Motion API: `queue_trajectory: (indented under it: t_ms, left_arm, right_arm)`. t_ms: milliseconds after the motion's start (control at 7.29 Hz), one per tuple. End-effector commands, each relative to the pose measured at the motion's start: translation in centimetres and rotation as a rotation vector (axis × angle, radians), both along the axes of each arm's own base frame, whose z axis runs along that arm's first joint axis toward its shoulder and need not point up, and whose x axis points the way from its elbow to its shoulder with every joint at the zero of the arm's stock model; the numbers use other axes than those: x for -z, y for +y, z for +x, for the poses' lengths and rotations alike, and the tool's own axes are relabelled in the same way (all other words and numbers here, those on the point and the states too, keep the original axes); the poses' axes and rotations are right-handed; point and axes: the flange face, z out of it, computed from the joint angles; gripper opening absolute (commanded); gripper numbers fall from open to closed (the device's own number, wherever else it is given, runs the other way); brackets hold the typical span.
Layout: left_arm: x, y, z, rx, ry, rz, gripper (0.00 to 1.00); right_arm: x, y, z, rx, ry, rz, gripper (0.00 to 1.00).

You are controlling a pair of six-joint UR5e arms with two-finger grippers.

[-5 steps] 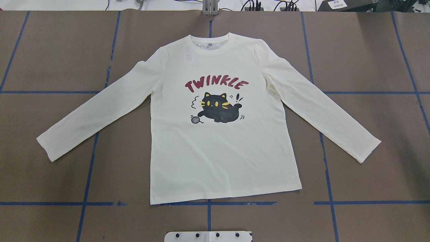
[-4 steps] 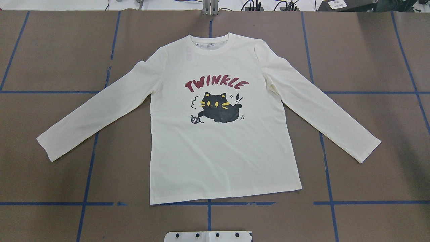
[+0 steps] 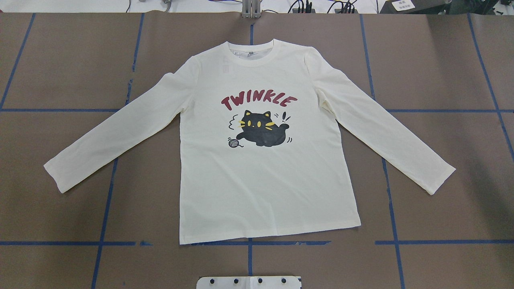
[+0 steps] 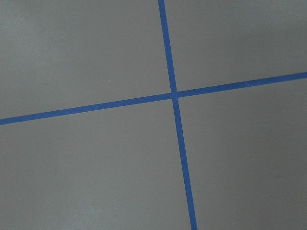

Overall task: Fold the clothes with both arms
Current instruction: 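Move the right gripper toward the sleeve cuff nearest it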

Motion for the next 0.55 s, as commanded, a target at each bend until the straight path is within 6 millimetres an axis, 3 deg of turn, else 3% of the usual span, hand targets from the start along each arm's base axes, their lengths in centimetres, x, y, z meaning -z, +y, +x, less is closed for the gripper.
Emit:
queue_trajectory:
  t_ms: [0, 137, 274, 411]
  left_arm:
    - [1.1, -0.3, 0.8, -0.013, 0.065, 0.06, 1.0]
    - [1.3, -0.3, 1.0, -0.016, 0.1, 0.057, 1.0]
    - [1.7, -0.4, 1.0, -0.018, 0.104, 0.066, 1.0]
    - [1.8, -0.4, 1.0, -0.018, 0.105, 0.069, 1.0]
  right_arm:
    - [1.1, 3.0, -8.8, 0.021, -0.074, 0.027, 1.0]
    - [-1.0, 7.2, -10.7, 0.033, -0.096, 0.069, 0.99]
    - [-1.2, 9.9, -12.1, 0.037, -0.156, 0.108, 1.0]
    - [-0.7, 10.9, -14.8, 0.026, -0.18, 0.055, 1.0]
